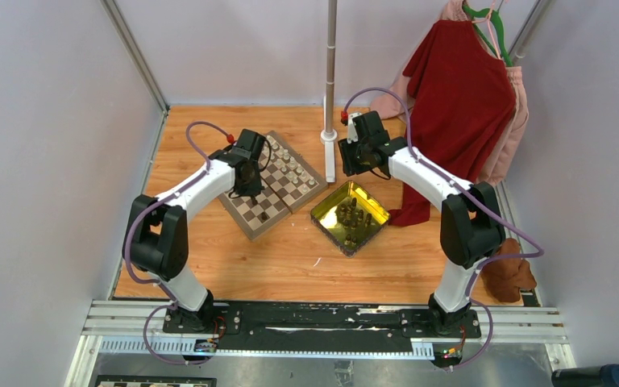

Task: Set up the chess pieces on the board
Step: Pick up the chess piece from the chessboard, then place the chess piece on the chessboard.

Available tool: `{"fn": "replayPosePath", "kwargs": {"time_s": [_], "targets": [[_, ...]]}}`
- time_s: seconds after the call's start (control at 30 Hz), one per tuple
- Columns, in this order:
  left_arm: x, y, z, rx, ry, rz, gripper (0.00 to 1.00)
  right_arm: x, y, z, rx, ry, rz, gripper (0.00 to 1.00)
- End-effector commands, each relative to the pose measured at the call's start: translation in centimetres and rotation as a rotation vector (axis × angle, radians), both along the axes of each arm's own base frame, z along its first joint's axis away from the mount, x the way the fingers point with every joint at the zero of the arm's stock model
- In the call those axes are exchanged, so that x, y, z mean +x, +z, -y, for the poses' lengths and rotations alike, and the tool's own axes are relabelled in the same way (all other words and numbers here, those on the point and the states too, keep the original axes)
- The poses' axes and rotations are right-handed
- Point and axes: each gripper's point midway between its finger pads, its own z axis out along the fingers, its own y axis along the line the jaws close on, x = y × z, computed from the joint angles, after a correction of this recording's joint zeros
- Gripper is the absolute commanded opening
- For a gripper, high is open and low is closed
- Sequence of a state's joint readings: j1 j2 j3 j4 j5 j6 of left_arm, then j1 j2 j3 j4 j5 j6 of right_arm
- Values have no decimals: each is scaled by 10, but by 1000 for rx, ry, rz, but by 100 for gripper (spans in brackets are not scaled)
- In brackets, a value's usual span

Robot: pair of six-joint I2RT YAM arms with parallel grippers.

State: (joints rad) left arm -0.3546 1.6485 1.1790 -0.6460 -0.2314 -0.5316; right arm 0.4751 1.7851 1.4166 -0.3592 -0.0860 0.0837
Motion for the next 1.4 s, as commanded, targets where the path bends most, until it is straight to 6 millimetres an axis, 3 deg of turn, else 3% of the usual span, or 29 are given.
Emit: {"fn": "replayPosePath", "kwargs": {"time_s": [0.0, 0.3, 0.8, 1.37], "targets": [[3, 22, -10, 19, 21, 58, 15, 5, 5, 3, 14, -15, -3, 42], [6, 36, -29, 50, 72, 104, 15, 4, 7, 4, 14, -14, 1, 42], [15, 29, -79, 25, 193, 85, 15, 4, 11, 4, 18, -10, 4, 42], [24, 10, -82, -13, 205, 45, 15, 2, 7, 6, 5, -13, -2, 42]]}}
